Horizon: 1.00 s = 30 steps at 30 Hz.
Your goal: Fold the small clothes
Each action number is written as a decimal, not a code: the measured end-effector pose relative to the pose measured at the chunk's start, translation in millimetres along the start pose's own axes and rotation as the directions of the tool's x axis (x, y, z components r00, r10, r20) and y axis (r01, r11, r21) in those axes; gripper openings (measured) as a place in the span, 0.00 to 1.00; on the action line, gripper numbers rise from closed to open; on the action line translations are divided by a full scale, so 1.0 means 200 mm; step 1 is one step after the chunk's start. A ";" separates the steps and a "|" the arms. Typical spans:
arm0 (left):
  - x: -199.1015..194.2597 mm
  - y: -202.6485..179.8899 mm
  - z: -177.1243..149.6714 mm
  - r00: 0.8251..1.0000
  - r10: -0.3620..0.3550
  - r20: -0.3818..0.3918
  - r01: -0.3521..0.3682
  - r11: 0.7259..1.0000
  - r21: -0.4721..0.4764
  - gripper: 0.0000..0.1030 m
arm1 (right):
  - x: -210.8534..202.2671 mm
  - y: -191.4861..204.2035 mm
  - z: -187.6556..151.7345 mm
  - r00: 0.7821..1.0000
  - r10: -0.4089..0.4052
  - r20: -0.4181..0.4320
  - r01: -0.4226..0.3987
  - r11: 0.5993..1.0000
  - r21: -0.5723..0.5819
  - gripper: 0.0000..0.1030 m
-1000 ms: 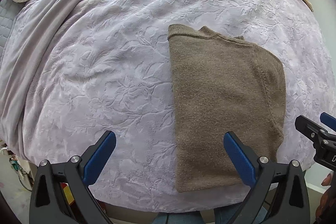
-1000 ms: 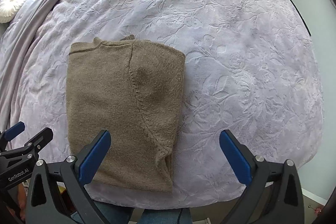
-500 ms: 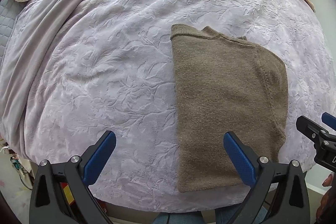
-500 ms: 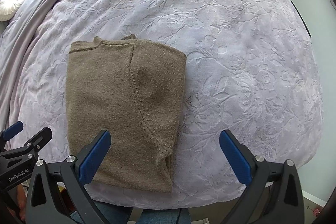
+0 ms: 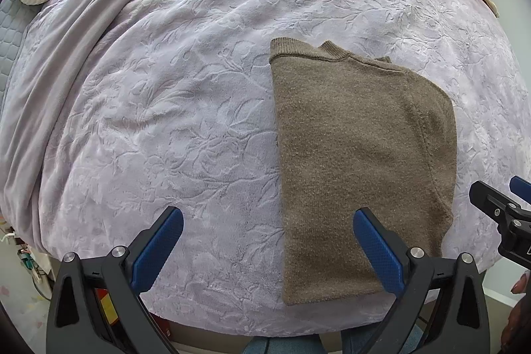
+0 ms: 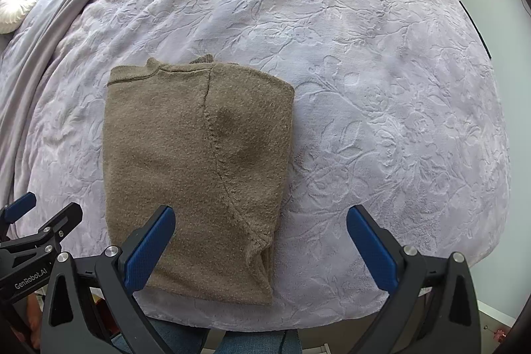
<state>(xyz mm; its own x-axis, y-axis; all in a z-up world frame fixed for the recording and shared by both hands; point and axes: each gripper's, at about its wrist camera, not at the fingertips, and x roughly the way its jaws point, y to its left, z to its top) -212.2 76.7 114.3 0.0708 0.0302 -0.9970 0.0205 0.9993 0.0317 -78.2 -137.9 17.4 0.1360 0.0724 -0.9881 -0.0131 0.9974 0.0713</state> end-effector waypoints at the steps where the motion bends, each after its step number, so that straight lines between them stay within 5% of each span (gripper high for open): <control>1: 0.00 0.00 0.00 1.000 0.000 0.000 0.000 1.000 0.000 1.00 | 0.00 0.00 0.00 1.000 -0.001 0.000 0.001 1.000 0.000 1.00; 30: 0.00 -0.01 0.02 1.000 0.006 -0.004 -0.006 1.000 0.011 1.00 | 0.00 -0.01 0.03 1.000 -0.010 -0.004 0.010 1.000 -0.002 1.00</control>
<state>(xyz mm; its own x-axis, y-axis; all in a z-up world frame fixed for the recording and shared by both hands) -207.7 74.7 113.7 0.0667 0.0359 -0.9971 0.0310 0.9988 0.0380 -72.5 -139.0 17.8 0.1326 0.0623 -0.9892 -0.0133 0.9980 0.0611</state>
